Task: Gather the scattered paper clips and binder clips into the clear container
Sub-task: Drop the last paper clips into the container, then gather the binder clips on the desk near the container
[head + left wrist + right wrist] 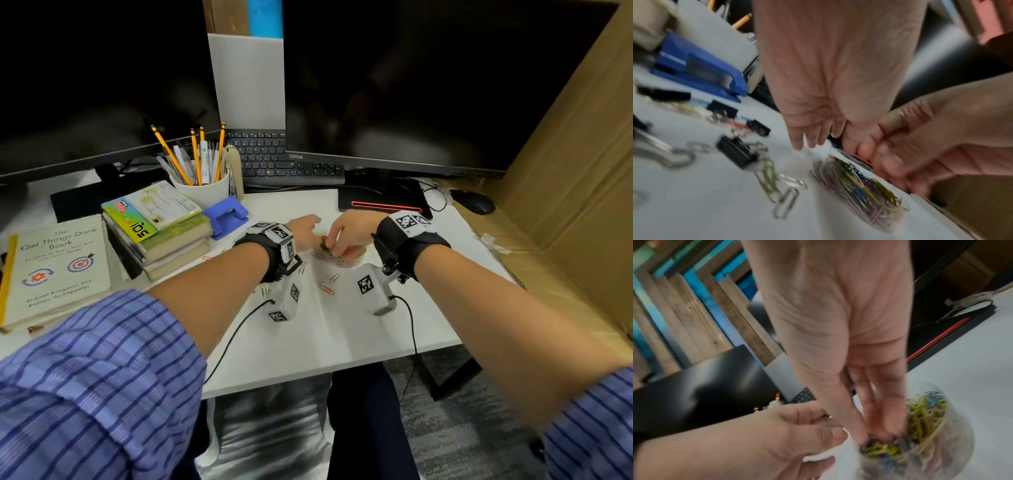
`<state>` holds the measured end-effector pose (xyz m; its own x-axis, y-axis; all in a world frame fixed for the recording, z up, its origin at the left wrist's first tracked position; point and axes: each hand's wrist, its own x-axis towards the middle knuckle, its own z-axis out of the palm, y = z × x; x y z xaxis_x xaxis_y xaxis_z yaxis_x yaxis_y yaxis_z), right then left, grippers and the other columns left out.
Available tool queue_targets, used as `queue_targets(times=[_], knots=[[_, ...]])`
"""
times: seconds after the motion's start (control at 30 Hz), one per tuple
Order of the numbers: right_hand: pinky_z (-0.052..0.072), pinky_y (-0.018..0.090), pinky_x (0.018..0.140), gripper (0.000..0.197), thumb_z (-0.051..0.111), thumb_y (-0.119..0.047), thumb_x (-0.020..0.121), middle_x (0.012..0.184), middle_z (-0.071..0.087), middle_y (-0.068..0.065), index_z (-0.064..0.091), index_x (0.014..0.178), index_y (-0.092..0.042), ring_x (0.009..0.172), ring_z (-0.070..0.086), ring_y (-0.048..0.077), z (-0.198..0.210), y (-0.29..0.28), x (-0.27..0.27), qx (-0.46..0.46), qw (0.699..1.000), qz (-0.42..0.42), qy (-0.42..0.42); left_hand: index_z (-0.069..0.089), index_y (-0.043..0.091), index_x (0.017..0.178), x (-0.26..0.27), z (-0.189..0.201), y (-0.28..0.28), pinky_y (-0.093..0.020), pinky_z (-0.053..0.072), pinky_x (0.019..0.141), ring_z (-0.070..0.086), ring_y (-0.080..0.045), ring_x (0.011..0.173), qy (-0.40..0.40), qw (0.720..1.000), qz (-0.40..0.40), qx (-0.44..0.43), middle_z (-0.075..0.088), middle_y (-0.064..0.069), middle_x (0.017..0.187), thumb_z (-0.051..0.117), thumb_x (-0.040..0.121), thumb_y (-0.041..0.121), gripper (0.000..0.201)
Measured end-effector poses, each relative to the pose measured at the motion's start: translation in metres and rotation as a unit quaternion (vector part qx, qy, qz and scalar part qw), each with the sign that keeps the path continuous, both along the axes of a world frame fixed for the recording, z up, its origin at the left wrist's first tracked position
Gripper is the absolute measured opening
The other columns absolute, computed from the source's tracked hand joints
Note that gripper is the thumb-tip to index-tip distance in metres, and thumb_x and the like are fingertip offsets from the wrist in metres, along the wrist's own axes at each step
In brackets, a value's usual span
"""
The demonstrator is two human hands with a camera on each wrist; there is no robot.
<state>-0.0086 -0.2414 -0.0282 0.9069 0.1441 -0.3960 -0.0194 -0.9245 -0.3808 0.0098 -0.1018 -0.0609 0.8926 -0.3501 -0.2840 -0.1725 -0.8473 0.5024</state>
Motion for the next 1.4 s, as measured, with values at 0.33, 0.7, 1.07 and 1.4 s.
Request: queue_targets(times=[0.33, 0.7, 1.07, 1.4], knots=[[0.057, 0.036, 0.076, 0.021, 0.078, -0.017, 0.064, 0.076, 0.064, 0.005, 0.065, 0.077, -0.008, 0.078, 0.068, 0.028, -0.026, 0.062, -0.046, -0.241, 0.962, 0.128, -0.017, 0.056, 0.005, 0.099, -0.034, 0.004, 0.104, -0.024, 0.044, 0.070, 0.044, -0.019, 0.087, -0.043, 0.980, 0.066, 0.185, 0.050, -0.008, 0.088, 0.053, 0.091, 0.011, 0.010], [0.046, 0.027, 0.094, 0.036, 0.061, -0.006, 0.086, 0.127, 0.059, 0.012, 0.061, 0.121, -0.004, 0.117, 0.056, 0.027, -0.027, 0.107, -0.041, -0.102, 0.984, 0.110, -0.096, 0.043, 0.007, 0.138, -0.055, -0.005, 0.156, -0.033, 0.039, 0.105, 0.047, -0.028, 0.129, -0.042, 0.964, 0.088, 0.247, 0.047, -0.014, 0.141, 0.056, 0.090, 0.013, 0.050], [0.041, 0.022, 0.080, 0.030, 0.063, -0.013, 0.085, 0.115, 0.062, 0.004, 0.067, 0.114, -0.020, 0.105, 0.057, 0.021, -0.040, 0.137, -0.027, -0.074, 0.968, 0.207, -0.119, 0.051, 0.007, 0.132, -0.049, -0.001, 0.147, -0.022, 0.048, 0.070, 0.054, -0.028, 0.122, 0.008, 0.988, 0.066, 0.140, 0.046, -0.011, 0.137, 0.063, 0.086, 0.009, 0.047], [0.050, 0.034, 0.096, 0.028, 0.055, -0.012, 0.091, 0.123, 0.063, 0.014, 0.064, 0.115, -0.002, 0.113, 0.059, 0.028, -0.019, 0.099, 0.005, -0.120, 0.985, 0.030, -0.123, 0.059, 0.010, 0.123, -0.032, -0.009, 0.136, -0.028, 0.042, 0.095, 0.053, -0.025, 0.120, -0.072, 0.991, 0.072, 0.082, 0.058, -0.008, 0.128, 0.053, 0.092, 0.014, 0.032]])
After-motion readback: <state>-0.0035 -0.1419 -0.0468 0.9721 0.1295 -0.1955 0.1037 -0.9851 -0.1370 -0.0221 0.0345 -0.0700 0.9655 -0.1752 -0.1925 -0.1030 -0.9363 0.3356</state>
